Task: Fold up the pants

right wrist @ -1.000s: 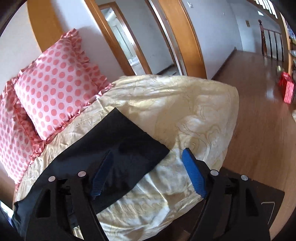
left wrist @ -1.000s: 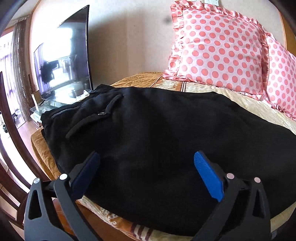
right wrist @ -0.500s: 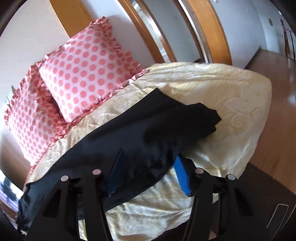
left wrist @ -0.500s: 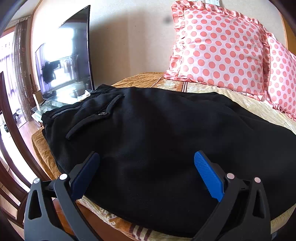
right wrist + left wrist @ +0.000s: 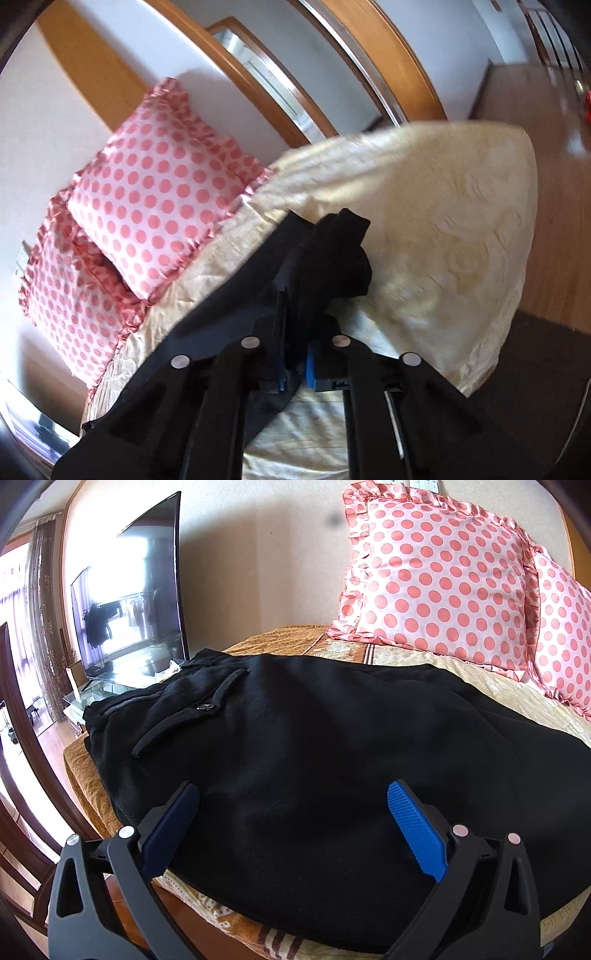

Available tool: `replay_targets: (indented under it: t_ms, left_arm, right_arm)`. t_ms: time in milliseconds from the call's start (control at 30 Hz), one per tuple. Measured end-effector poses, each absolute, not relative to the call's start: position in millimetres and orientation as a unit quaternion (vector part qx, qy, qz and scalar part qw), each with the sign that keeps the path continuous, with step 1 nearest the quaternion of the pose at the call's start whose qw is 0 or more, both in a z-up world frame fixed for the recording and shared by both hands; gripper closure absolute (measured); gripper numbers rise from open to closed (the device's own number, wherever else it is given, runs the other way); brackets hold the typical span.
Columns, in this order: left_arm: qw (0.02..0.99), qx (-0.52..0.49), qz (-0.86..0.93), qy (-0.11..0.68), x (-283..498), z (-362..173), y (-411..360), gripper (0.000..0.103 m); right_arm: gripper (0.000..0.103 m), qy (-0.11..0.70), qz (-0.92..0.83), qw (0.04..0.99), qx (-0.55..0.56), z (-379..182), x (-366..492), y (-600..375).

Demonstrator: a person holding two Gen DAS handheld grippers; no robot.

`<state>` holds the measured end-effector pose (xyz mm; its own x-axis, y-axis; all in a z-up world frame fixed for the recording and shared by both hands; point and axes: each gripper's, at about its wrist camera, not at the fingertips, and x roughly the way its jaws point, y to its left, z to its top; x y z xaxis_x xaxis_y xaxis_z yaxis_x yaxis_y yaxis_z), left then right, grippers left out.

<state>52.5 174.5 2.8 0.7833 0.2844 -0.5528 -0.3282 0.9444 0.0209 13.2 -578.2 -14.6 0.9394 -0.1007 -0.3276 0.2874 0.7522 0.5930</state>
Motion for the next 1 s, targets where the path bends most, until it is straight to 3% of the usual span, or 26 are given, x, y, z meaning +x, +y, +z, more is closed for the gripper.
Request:
replay_targets:
  t_ms: [200, 433, 567, 767, 1000]
  left_arm:
    - [0.944, -0.038, 0.163, 0.283, 51.8, 2.8, 173.4, 0.002]
    - [0.945, -0.039, 0.164, 0.281, 51.3, 2.4, 173.3, 0.002]
    - [0.945, -0.039, 0.163, 0.281, 51.4, 2.3, 173.5, 0.002]
    - [0.946, -0.038, 0.163, 0.279, 50.5, 2.2, 172.9, 0.002]
    - [0.946, -0.037, 0.165, 0.275, 50.0, 1.9, 171.7, 0.002]
  right_arm:
    - [0.097, 0.099, -0.014, 0.955, 0.280, 42.2, 27.3, -521.9]
    - [0.097, 0.087, 0.208, 0.954, 0.196, 88.9, 57.3, -365.9]
    - [0.097, 0.158, 0.323, 0.923, 0.138, 63.0, 69.5, -267.2]
    - [0.097, 0.333, 0.352, 0.873, 0.055, -31.0, 84.0, -176.1]
    - [0.097, 0.268, 0.356, 0.888, 0.114, 7.6, 86.3, -187.1]
